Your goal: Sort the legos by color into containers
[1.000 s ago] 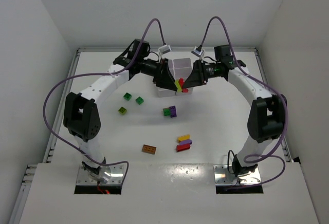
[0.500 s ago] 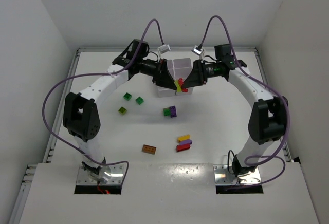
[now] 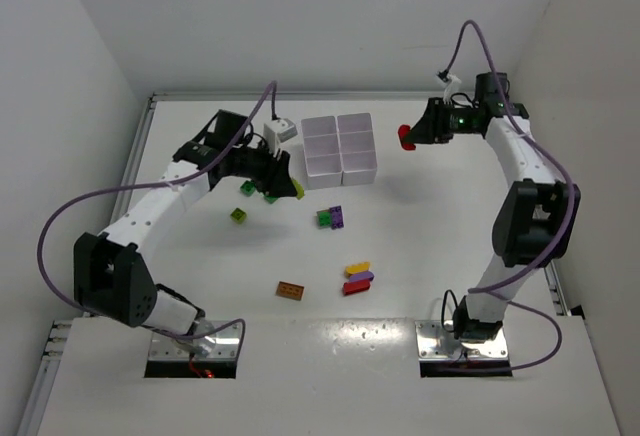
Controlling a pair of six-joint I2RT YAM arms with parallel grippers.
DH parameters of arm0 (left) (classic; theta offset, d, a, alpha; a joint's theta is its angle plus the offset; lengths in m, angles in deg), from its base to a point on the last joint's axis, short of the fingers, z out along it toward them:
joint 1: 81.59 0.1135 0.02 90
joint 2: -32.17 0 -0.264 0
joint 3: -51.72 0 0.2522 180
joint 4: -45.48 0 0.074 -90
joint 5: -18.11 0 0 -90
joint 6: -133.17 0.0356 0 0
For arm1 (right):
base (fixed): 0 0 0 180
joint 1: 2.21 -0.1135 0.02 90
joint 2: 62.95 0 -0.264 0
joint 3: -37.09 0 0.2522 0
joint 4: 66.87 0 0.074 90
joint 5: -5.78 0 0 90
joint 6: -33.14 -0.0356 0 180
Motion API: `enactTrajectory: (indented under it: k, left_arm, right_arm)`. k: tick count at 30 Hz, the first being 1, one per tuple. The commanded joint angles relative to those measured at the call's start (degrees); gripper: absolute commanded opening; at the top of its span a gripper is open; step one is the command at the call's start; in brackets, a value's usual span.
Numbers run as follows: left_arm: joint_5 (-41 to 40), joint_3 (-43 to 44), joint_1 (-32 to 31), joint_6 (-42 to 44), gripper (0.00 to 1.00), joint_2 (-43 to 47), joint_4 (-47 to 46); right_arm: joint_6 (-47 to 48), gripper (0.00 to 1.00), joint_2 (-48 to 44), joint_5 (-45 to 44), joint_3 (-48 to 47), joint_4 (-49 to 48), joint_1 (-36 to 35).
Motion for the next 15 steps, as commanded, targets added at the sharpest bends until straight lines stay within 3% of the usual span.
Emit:
enactTrajectory:
  k: [1, 2, 5, 10, 15]
  left_arm:
    - [-23.1, -0.7, 1.8, 13.5, 0.00, 3.2, 9.4]
    - [-29.3, -1.7, 1.8, 14.9, 0.00, 3.7, 10.0]
    - [-36.0, -6.2, 5.8, 20.3, 0.00, 5.2, 11.5]
    - [-38.6, -10.1, 11.9, 24.3, 0.00, 6.4, 14.6]
    - [-41.3, -13.9, 14.5, 26.6, 0.05, 6.4, 14.6]
  right_arm:
    - [10.4, 0.00, 2.3, -25.2, -1.5, 5.2, -1.2]
    - [10.4, 0.00, 3.9, -27.7, -1.0, 4.4, -1.2]
    - [10.4, 0.00, 6.5, -34.5, -2.1, 3.6, -1.2]
    - [10.4, 0.00, 12.0, -41.2, -4.4, 1.2, -1.2]
    - [10.4, 0.00, 16.7, -41.8, -8.0, 1.2, -1.8]
